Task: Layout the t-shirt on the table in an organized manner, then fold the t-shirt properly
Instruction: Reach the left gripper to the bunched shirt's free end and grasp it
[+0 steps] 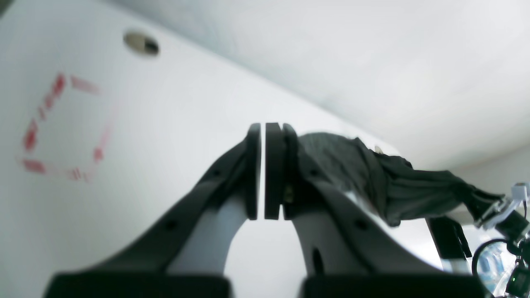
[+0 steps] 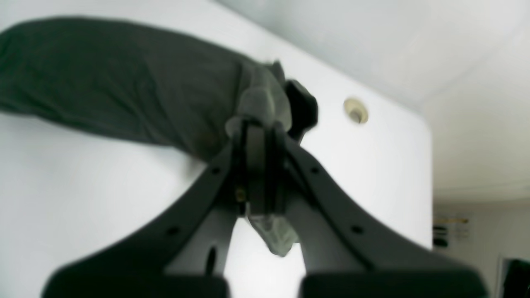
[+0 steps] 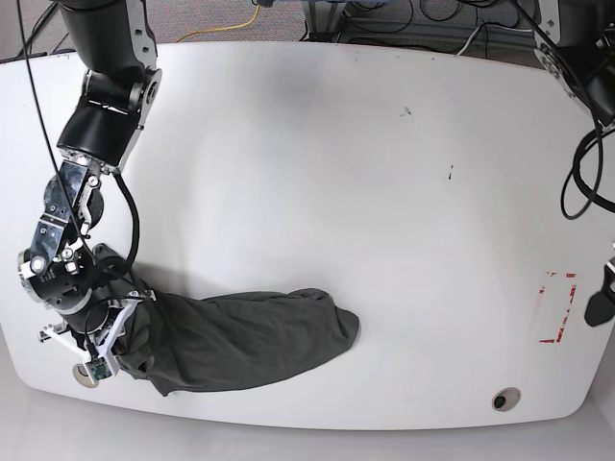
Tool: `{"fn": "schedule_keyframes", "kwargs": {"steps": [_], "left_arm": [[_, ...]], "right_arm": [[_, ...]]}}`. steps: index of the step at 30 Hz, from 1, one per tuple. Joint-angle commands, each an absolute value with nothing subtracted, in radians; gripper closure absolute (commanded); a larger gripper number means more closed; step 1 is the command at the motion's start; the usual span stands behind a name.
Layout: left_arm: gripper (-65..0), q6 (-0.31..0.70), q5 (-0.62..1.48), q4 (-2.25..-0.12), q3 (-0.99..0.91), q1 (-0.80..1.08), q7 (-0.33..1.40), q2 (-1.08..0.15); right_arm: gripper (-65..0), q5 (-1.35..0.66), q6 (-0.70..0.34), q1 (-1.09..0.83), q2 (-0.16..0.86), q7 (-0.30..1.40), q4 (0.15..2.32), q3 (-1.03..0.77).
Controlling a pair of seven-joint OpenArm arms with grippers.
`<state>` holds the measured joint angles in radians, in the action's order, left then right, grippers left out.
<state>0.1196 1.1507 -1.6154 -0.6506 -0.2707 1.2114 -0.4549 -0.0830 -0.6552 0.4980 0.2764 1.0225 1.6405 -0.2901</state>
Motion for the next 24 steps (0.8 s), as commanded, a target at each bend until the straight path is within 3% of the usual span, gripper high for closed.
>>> {"fn": "schedule_keyframes", "kwargs": {"steps": [1, 6, 10, 24], "left_arm": [[-9.0, 0.124, 1.182, -1.632, -0.650, -0.254, 1.191, -0.444], [-27.2, 0.124, 1.182, -1.633, -0.648, -0.208, 1.191, -0.352], [-36.0, 0.119, 1.175, -1.633, -0.633, -0.196, 1.191, -0.268], [-36.7, 0.117, 0.822, -1.627, -0.335, -0.200, 1.032, -0.002]], "right_arm": [[0.0, -0.099, -0.653, 0.510, 0.285, 0.984, 1.666, -0.292], [0.0, -0.101, -0.653, 0.495, 0.285, 0.972, 1.666, -0.292], [0.0, -0.101, -0.653, 0.475, 0.283, 0.951, 1.666, -0.292], [0.0, -0.101, -0.653, 0.470, 0.283, 0.943, 1.666, -0.291]]}}
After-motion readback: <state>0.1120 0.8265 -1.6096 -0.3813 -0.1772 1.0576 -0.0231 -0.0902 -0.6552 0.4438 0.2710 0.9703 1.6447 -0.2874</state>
